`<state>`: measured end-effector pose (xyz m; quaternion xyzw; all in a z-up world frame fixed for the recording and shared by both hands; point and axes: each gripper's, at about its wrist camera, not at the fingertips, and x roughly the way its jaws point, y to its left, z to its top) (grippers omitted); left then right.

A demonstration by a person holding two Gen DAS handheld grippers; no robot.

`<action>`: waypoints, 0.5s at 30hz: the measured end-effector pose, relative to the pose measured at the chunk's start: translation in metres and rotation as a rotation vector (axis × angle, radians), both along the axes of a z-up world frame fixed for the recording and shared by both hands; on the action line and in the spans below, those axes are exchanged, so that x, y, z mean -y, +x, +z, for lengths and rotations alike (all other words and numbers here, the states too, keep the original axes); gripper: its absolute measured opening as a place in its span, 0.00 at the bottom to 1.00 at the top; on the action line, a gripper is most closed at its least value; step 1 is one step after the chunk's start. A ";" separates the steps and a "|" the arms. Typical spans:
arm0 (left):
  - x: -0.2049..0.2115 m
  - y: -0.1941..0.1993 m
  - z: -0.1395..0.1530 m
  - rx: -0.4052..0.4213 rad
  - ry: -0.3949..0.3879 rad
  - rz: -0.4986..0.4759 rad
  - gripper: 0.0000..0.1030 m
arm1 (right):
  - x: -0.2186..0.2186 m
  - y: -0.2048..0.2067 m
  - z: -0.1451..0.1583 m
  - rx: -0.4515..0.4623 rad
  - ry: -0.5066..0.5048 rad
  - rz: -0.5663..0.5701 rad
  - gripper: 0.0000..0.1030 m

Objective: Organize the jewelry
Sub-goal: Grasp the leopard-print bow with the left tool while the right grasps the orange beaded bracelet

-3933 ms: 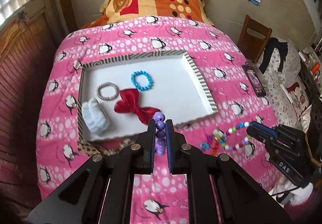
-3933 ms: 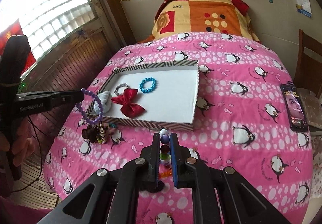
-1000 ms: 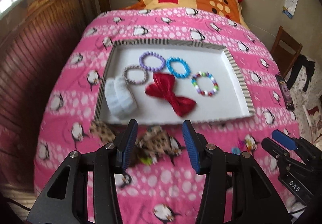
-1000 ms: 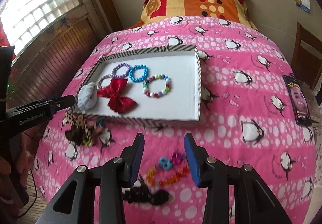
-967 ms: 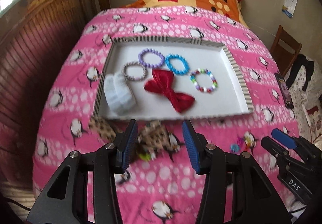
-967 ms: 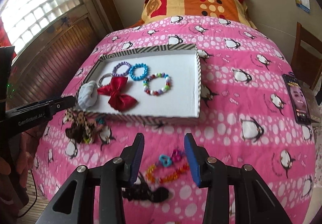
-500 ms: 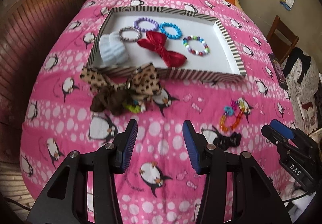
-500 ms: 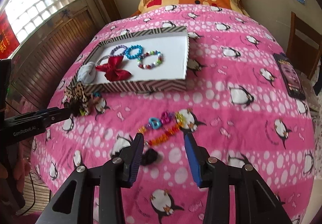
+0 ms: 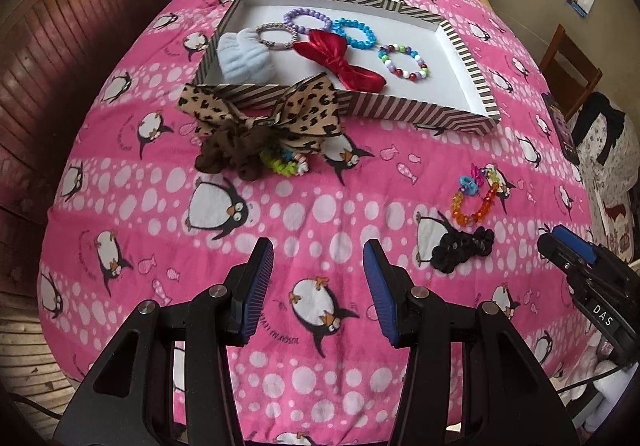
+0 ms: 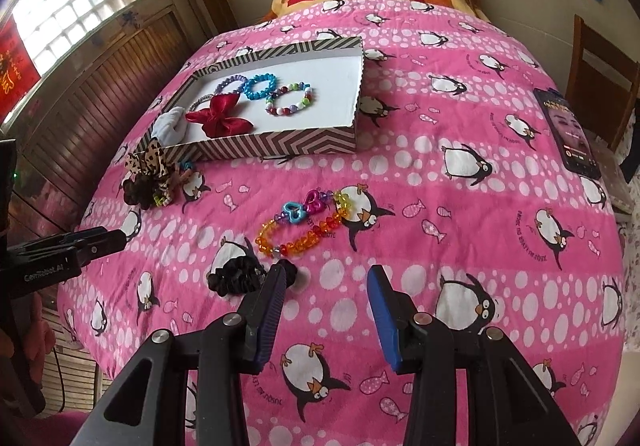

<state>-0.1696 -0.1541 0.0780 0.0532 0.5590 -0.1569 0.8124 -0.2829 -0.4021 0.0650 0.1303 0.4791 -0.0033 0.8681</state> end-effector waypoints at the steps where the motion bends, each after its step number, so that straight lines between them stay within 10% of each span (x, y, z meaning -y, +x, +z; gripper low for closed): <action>1: -0.002 0.000 -0.001 -0.004 -0.002 0.005 0.45 | 0.001 0.000 -0.001 -0.002 0.001 -0.001 0.39; 15: -0.040 0.016 -0.004 -0.066 -0.117 0.134 0.55 | 0.016 -0.003 -0.015 -0.049 0.016 -0.022 0.39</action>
